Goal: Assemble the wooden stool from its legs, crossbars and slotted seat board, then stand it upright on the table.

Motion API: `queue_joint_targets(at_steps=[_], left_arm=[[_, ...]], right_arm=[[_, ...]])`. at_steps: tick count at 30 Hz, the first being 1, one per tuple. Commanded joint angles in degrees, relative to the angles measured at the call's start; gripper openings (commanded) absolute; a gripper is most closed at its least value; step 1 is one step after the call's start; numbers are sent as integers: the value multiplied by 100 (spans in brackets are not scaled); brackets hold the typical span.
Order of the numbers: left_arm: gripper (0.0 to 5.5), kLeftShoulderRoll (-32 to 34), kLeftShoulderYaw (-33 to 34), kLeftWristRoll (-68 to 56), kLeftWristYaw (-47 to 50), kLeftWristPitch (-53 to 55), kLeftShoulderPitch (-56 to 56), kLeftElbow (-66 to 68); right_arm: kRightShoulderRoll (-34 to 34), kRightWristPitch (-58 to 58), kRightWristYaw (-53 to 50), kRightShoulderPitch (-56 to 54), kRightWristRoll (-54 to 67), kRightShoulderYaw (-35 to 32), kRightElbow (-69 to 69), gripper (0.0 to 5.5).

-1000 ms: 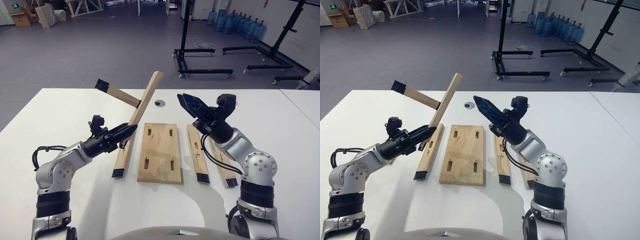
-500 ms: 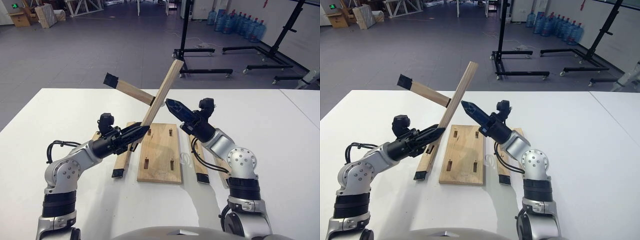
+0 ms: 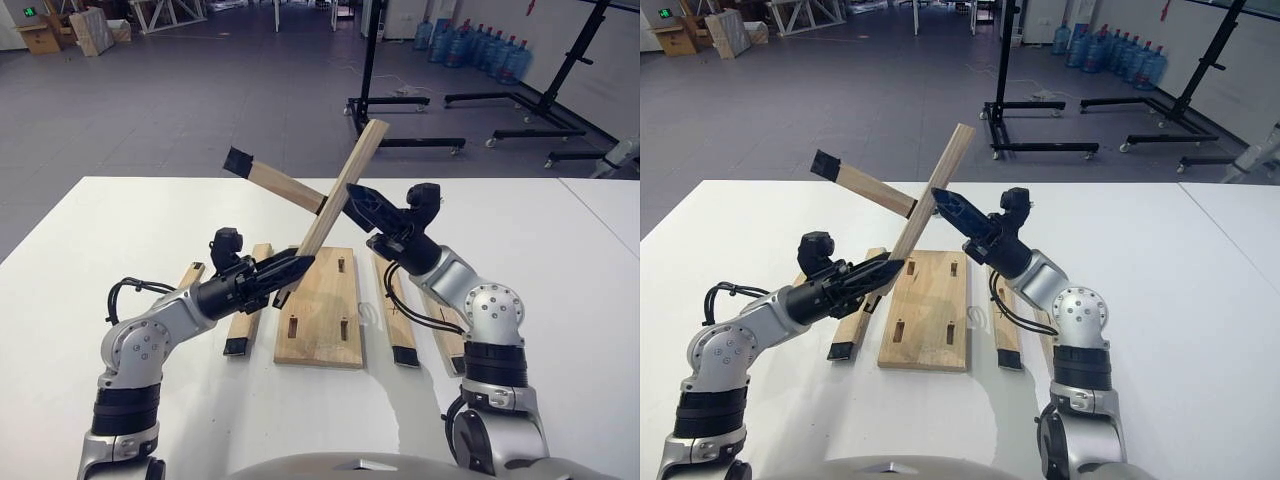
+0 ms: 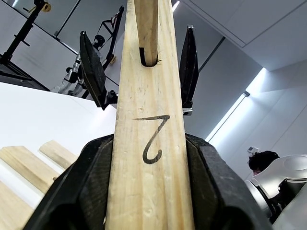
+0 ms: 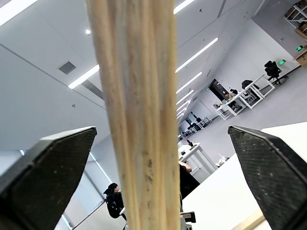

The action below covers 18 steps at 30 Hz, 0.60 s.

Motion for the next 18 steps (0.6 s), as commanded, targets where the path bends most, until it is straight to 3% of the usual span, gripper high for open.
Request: queue_joint_targets(at_steps=[1,18], left_arm=[[202,124,-240,316,-178,-256,124,-62],[202,65,-413,359,-254,-503,380,-151]], right_arm=[[-62,119,94,-206,147,-24,-2,505],[-283,200,698,-25,376,-99,-318,210]])
